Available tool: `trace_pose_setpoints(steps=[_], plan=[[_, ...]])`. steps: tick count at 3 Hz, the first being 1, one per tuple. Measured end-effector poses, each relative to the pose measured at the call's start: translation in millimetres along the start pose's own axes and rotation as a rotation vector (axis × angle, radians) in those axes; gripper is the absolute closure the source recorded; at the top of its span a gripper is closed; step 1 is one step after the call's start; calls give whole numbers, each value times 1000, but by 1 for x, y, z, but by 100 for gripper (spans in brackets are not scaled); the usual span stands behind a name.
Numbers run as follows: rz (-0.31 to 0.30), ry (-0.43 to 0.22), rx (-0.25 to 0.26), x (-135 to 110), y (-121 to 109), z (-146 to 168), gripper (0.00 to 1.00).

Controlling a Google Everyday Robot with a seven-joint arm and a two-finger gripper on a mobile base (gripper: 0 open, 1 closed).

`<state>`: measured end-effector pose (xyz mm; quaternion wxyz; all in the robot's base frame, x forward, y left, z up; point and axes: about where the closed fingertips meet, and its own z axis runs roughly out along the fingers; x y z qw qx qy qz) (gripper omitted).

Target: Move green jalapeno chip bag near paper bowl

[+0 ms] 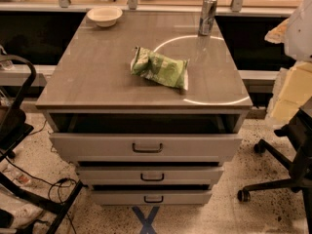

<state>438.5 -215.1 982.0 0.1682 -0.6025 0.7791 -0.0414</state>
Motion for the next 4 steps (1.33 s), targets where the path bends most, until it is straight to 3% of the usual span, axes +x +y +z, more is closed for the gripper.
trace_pose_setpoints(steps=[1,2,3,4], plan=[[0,0,0,0,0,0,0],[22,-77,52,-14,-17,11,0],[48,-258,153,-54,-65,33,0],[67,-270,195,-98,-106,45,0]])
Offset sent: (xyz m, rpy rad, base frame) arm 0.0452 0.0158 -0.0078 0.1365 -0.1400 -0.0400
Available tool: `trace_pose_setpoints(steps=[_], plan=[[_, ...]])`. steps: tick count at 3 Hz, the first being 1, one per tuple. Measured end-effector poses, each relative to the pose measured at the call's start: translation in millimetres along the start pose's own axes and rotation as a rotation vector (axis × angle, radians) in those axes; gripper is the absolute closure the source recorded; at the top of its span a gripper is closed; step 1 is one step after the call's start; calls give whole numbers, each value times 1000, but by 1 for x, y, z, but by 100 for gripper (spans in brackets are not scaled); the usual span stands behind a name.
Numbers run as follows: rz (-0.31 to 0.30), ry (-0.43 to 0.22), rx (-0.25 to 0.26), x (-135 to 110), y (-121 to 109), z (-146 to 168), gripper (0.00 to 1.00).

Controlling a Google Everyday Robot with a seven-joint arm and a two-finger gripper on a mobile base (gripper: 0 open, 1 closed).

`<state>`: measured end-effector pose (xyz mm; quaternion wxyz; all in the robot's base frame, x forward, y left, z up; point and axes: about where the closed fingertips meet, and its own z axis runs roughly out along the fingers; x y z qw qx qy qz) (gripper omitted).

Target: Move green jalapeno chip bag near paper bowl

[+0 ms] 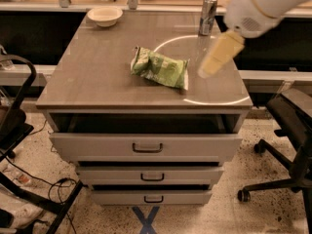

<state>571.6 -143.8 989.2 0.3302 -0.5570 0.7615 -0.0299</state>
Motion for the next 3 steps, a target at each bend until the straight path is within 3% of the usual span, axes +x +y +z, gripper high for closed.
trace_pose_setpoints(steps=[1,2,3], plan=[[4,79,16,-34,-33,46,0],[-25,113,-40,-66,-40,96,0],[-40,125,-128,-84,-27,142,0]])
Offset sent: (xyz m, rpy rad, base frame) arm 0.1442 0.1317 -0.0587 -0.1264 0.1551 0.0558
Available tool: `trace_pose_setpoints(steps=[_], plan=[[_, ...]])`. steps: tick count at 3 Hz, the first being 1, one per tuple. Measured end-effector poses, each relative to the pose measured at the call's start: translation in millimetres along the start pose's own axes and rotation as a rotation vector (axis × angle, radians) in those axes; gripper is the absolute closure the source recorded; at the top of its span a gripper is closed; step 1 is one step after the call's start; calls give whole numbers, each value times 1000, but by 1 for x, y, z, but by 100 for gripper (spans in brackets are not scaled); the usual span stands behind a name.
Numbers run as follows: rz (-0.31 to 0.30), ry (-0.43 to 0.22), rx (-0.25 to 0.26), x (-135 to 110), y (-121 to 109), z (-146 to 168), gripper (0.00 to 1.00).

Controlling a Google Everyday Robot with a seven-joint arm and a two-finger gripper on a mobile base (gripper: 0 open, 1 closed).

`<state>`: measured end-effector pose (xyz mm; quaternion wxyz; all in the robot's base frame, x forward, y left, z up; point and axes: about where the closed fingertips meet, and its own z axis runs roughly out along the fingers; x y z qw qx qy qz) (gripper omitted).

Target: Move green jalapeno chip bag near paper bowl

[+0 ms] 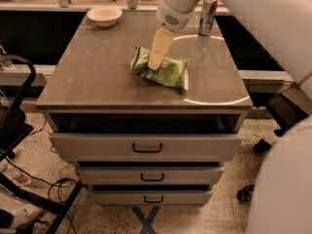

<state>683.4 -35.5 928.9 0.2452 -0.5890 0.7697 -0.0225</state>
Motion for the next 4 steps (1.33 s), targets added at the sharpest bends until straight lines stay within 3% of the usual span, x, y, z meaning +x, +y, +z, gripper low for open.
trace_pose_setpoints(steps=[1,2,3,4], plan=[[11,-9,-76,-4,15,32,0],[23,8,-125,1,28,55,18],[23,10,-131,1,30,58,40],[21,12,-136,1,31,61,72]])
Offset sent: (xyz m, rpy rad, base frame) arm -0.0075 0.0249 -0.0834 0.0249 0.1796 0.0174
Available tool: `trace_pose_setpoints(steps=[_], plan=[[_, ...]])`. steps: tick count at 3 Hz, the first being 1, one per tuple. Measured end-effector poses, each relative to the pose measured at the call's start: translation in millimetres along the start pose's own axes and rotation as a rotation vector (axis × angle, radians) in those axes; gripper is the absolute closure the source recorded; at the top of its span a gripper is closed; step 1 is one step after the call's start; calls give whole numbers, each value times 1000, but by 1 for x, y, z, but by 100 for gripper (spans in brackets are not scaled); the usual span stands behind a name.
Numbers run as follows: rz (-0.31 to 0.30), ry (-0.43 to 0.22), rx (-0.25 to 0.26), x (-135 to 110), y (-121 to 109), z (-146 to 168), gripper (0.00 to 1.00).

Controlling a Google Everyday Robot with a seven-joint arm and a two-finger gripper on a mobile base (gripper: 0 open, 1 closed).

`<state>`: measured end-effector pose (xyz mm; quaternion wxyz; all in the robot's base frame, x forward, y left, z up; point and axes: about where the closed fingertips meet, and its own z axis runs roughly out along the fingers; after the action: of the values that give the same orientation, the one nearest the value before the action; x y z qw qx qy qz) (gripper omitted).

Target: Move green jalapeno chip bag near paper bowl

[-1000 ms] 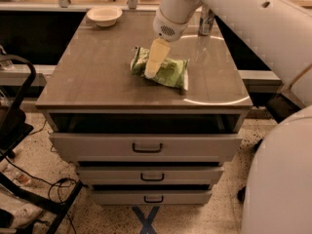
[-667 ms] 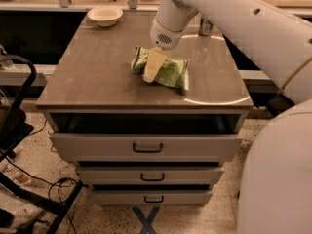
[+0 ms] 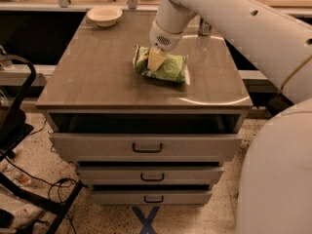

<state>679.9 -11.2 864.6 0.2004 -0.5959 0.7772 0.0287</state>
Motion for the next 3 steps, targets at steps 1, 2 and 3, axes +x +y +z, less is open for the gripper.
trace_pose_setpoints(steps=[1,2,3], plan=[[-1,1,-3,0,1,2,95],[-2,2,-5,0,1,3,100],[-2,2,-5,0,1,3,100]])
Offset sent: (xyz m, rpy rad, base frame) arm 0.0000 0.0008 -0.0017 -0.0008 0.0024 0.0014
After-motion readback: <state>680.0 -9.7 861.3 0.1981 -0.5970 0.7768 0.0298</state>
